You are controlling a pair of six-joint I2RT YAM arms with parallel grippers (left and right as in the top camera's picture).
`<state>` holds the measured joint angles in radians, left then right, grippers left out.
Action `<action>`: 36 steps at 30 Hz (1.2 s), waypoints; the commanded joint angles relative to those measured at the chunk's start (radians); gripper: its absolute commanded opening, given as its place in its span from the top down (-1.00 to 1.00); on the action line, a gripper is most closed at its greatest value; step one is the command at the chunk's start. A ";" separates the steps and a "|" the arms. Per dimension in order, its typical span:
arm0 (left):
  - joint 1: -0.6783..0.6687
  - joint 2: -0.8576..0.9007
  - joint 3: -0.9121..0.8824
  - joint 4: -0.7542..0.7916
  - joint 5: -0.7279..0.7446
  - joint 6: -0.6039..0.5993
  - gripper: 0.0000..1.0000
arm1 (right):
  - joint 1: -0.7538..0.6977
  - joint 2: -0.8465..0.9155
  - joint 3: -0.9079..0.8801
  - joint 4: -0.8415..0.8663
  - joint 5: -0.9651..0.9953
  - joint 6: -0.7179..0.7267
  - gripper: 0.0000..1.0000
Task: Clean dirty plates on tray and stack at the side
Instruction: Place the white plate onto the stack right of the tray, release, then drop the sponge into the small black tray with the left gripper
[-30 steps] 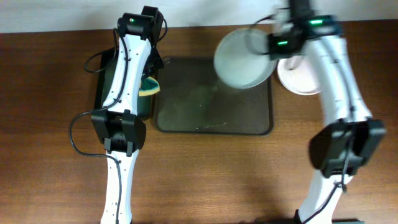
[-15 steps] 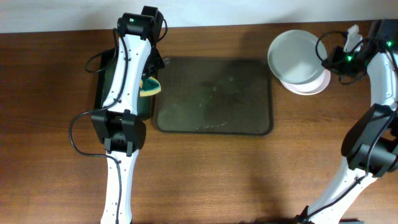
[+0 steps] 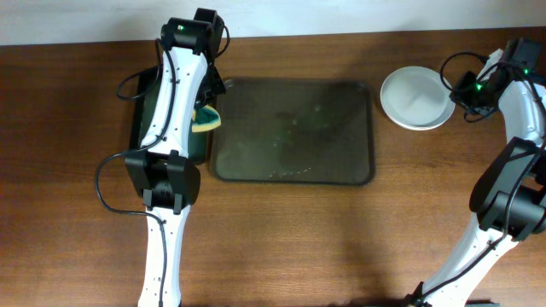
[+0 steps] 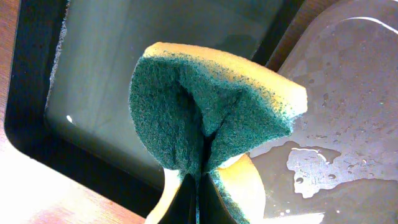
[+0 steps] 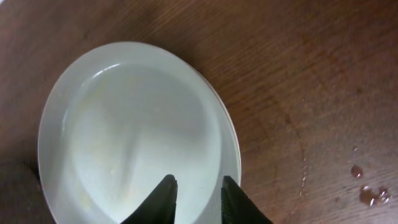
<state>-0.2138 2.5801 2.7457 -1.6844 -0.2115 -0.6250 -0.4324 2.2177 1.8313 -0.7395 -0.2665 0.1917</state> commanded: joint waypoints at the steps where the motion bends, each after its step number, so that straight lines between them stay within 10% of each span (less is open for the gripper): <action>1: 0.001 0.010 0.018 0.003 0.006 0.012 1.00 | 0.000 -0.012 0.003 -0.036 -0.093 0.008 0.60; 10: 0.049 0.010 0.017 0.005 -0.008 0.007 1.00 | 0.004 -0.172 0.003 -0.199 -0.463 -0.020 0.44; 26: 0.109 0.142 0.017 0.019 -0.013 0.009 0.97 | 0.225 -0.401 0.003 -0.421 -0.455 -0.185 0.43; 36: 0.146 0.170 0.017 0.020 -0.013 0.010 0.34 | 0.348 -0.584 0.003 -0.455 -0.283 -0.203 0.38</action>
<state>-0.0917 2.7266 2.7472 -1.6600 -0.2138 -0.6224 -0.1139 1.7016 1.8324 -1.1870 -0.6182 0.0010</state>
